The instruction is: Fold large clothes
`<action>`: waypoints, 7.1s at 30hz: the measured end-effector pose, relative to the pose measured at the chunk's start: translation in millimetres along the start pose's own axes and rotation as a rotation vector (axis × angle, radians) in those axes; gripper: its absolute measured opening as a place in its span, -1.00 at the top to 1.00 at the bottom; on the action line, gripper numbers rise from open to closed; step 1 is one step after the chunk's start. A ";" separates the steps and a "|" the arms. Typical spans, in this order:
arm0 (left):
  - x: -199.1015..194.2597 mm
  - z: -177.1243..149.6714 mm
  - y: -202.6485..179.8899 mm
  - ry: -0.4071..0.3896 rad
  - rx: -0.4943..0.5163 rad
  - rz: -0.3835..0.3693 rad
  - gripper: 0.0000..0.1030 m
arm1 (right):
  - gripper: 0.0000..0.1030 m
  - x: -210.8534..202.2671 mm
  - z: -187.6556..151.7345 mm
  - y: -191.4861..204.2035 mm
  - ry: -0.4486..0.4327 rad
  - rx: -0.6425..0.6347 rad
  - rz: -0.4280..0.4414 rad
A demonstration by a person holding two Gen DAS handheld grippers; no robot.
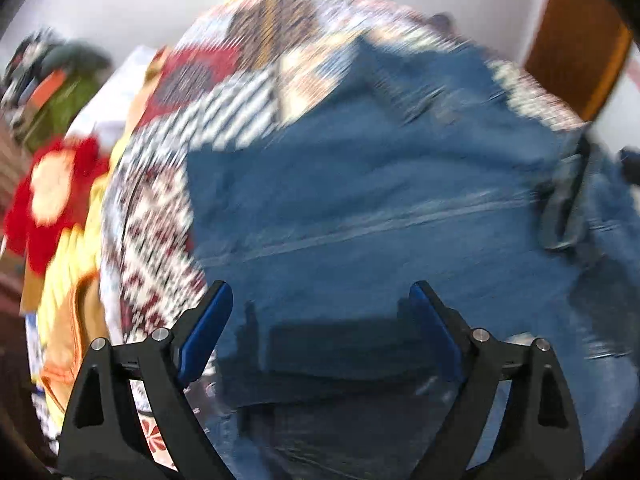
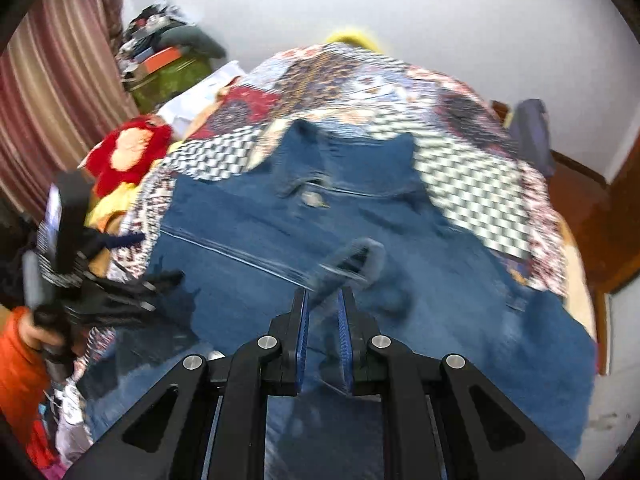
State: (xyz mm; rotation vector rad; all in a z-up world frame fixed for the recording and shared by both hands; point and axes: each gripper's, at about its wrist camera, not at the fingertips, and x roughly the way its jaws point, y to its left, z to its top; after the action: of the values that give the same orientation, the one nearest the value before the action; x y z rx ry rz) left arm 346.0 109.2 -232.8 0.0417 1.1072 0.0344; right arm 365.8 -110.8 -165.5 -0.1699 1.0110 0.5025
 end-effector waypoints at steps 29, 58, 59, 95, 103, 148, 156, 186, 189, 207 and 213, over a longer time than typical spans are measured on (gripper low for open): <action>31.5 -24.5 11.8 0.019 -0.059 -0.052 -0.83 | 0.79 39.6 -32.8 -108.8 0.253 0.193 -0.039; 26.2 -35.4 -13.9 -0.007 0.042 -0.049 -1.00 | 0.78 44.7 -76.8 -45.6 0.305 -0.138 -0.194; 26.6 -35.0 -14.8 -0.006 0.038 -0.051 -1.00 | 0.78 43.2 -78.2 -46.4 0.305 -0.136 -0.194; 16.3 0.4 -105.7 0.003 0.189 -0.064 -0.94 | -0.99 -7.7 -119.1 -132.0 0.175 0.083 -0.338; -19.4 11.4 -144.5 -0.086 0.288 -0.034 -0.94 | -0.99 -81.1 -133.0 -185.2 0.016 0.382 -0.176; -2.4 28.3 -212.3 -0.016 0.232 -0.200 -0.99 | 0.56 -107.7 -168.4 -301.9 -0.245 0.869 -0.024; -52.1 29.6 -163.3 -0.178 0.148 -0.184 -0.99 | 0.59 -140.9 -89.9 -210.7 -0.344 0.607 0.029; -101.0 -0.7 -98.1 -0.221 0.096 -0.180 -0.99 | 0.64 -4.4 -113.5 -64.1 0.184 0.436 0.177; -111.9 10.8 -126.2 -0.244 0.167 -0.195 -0.99 | 0.64 -38.0 -113.6 -80.6 0.096 0.441 0.111; -55.5 34.3 -354.0 -0.072 0.619 -0.322 -0.53 | 0.64 -140.8 -180.1 -212.4 -0.084 0.677 -0.166; -13.0 22.0 -390.4 0.009 0.712 -0.262 -0.10 | 0.64 -126.0 -201.9 -227.5 -0.060 0.757 -0.139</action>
State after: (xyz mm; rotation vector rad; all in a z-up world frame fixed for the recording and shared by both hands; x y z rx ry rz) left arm 362.5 -281.6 -231.1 0.5320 1.0803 -0.5959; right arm 265.4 -423.6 -187.0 0.4455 1.0595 -0.0237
